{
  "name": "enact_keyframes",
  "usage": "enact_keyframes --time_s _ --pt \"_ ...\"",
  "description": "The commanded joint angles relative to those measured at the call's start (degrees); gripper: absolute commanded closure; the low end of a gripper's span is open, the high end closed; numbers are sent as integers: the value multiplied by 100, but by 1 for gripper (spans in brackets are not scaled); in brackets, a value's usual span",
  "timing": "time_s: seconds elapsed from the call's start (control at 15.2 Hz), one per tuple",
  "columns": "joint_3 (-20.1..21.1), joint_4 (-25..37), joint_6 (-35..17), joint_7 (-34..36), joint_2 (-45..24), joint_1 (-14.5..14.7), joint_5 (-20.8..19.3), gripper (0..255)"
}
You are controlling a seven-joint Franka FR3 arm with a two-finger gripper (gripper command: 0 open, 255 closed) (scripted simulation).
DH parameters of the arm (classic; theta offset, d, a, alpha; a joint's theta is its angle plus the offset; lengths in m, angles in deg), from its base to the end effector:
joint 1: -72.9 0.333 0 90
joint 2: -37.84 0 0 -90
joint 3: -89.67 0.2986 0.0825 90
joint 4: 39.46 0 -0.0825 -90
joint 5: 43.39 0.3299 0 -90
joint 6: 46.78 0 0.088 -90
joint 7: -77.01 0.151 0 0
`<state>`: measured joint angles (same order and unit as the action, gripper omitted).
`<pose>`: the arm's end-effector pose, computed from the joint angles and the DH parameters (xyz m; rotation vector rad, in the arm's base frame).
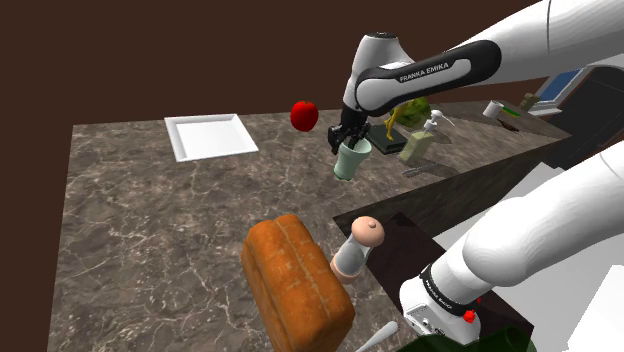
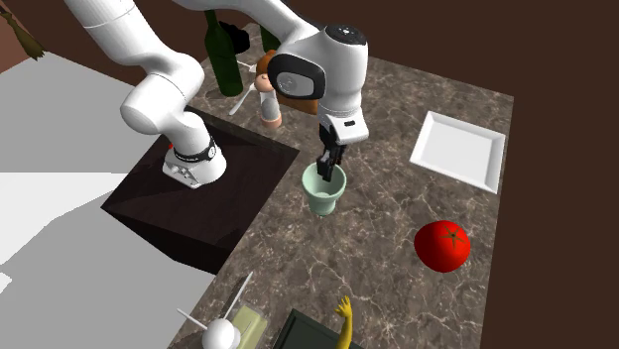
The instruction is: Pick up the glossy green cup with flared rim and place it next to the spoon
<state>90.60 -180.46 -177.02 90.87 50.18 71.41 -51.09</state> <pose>0.4183 -0.0120 0.3526 3.0272 -0.2526 0.0602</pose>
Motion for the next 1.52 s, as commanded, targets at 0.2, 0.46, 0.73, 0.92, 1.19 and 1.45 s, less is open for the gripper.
enact_keyframes --time_s 0.2,0.46,0.73,0.92,1.19,1.45 --pt "0 0 0 0 0 0 0 255" --pt "0 0 1 0 1 0 0 255" --pt "-1 121 248 -36 129 8 29 255" --pt "-1 253 496 -70 246 16 54 255" --pt "-1 446 823 -112 381 24 83 255" --pt "-1 658 1145 -151 494 30 107 255"
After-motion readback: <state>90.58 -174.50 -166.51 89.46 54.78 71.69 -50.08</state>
